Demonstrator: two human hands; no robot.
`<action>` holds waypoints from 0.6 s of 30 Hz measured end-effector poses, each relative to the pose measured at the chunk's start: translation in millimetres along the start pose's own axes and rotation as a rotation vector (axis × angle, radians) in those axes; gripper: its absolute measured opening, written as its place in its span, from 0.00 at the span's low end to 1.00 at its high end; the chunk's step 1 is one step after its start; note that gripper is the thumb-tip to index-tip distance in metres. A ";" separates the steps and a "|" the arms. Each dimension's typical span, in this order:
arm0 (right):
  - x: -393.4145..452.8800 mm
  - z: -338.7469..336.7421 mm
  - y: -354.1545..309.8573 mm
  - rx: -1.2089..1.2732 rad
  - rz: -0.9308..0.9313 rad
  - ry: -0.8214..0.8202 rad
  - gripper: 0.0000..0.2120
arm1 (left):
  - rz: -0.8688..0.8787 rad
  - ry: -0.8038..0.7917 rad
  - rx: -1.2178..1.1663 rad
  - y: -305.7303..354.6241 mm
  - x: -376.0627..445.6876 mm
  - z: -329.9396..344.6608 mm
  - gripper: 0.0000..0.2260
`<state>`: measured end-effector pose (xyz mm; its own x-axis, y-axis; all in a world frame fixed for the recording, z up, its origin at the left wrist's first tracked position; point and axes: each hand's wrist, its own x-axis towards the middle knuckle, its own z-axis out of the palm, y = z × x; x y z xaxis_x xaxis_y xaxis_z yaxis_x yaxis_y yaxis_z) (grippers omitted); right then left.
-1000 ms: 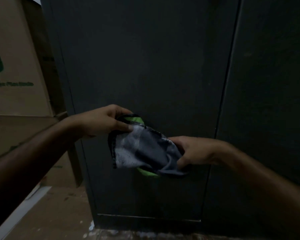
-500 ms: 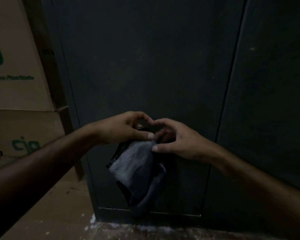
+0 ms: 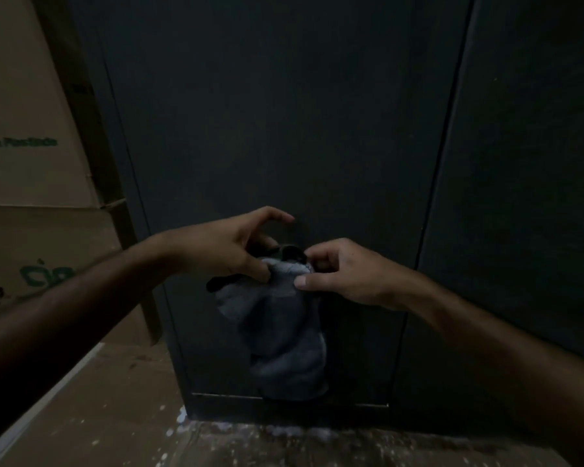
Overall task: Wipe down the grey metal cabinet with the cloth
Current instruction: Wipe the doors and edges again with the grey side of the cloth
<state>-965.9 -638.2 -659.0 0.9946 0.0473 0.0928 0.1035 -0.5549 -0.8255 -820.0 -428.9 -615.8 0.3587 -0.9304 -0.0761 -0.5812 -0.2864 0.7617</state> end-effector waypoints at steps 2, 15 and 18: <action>0.9 1.9 2.8 0.004 -0.010 0.064 0.09 | -0.028 0.100 0.181 0.6 -0.6 -1.1 0.30; -17.1 2.4 16.0 0.476 0.175 0.144 0.15 | -0.177 0.123 -0.773 -58.8 4.7 35.0 0.21; -23.9 17.4 26.5 0.483 0.310 0.189 0.08 | -0.342 0.029 -0.782 -73.3 -3.0 83.9 0.26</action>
<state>-986.7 -639.6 -692.8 0.9644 -0.2293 -0.1320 -0.1531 -0.0767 -0.9852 -839.7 -424.3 -725.4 0.4468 -0.8126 -0.3742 0.2303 -0.2997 0.9258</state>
